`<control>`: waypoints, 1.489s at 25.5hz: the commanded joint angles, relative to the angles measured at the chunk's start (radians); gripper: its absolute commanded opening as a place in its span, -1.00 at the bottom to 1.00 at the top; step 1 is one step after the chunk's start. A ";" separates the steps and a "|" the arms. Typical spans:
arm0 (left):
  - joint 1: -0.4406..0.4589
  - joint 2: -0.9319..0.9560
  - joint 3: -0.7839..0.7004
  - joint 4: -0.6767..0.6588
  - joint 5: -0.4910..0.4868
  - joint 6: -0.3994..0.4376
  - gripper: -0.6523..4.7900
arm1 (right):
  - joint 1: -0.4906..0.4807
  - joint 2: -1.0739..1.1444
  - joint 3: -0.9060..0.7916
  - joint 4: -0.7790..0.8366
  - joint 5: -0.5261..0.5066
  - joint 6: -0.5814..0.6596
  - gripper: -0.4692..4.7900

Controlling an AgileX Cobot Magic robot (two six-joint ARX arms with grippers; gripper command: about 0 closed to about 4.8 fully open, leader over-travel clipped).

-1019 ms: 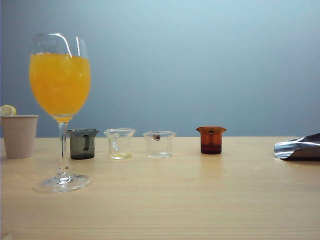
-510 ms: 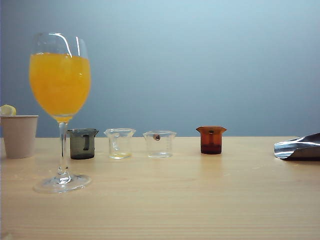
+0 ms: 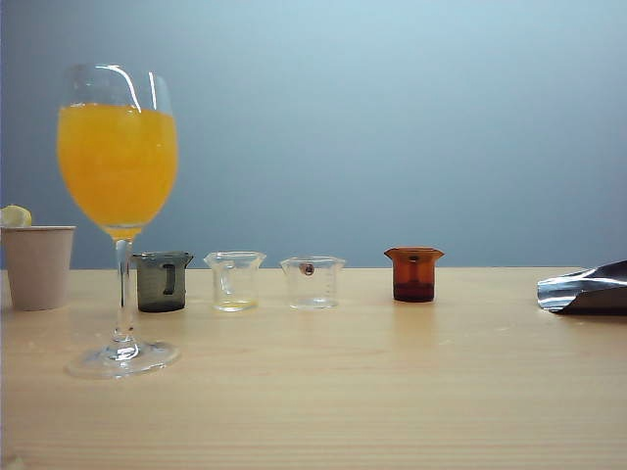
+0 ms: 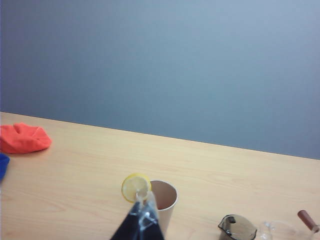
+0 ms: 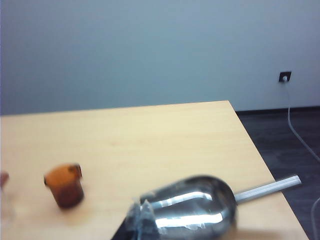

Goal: Pick up the fourth measuring cup from the left, pour the grenadine inside into the goblet, and finally put the measuring cup back in its original place.

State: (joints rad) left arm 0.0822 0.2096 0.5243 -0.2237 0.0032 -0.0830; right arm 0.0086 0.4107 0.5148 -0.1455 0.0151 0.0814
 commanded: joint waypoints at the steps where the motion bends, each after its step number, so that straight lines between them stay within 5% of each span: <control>1: -0.007 0.127 0.114 0.006 0.026 -0.007 -0.78 | 0.021 0.154 0.094 0.097 -0.003 0.046 -0.84; 10: -0.195 0.355 0.277 0.008 0.013 -0.003 -0.78 | 0.357 0.547 0.107 0.402 0.143 0.050 -0.84; 15: -0.301 0.390 0.286 0.010 0.012 -0.003 -0.78 | 0.374 0.832 0.107 0.686 0.141 0.084 -0.84; 20: -0.309 0.407 0.286 0.060 0.090 -0.003 -0.78 | 0.407 1.138 0.108 0.986 0.194 0.084 -0.84; 23: -0.309 0.436 0.286 0.082 0.222 -0.003 -0.78 | 0.423 1.277 0.117 1.118 0.230 0.072 -0.84; 28: -0.325 0.500 0.286 0.068 0.264 0.002 -0.78 | 0.423 1.427 0.183 1.115 0.230 0.072 -0.79; 30: -0.333 0.520 0.286 0.068 0.240 0.005 -0.78 | 0.423 1.466 0.214 1.110 0.227 0.071 -0.40; 32: -0.335 0.538 0.286 0.068 0.245 0.004 -0.78 | 0.423 1.500 0.245 1.095 0.227 0.072 0.22; 33: -0.336 0.547 0.286 0.064 0.248 0.004 -0.78 | 0.423 1.531 0.275 1.083 0.227 0.071 0.68; 35: -0.337 0.552 0.286 0.065 0.248 0.004 -0.78 | 0.423 1.572 0.310 1.080 0.234 0.040 1.00; 38: -0.337 0.556 0.286 0.064 0.245 0.005 -0.78 | 0.423 1.620 0.360 1.069 0.241 0.011 1.00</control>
State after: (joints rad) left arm -0.2535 0.7643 0.8051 -0.1715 0.2497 -0.0818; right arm 0.4309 2.0197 0.8551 0.9176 0.2501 0.1040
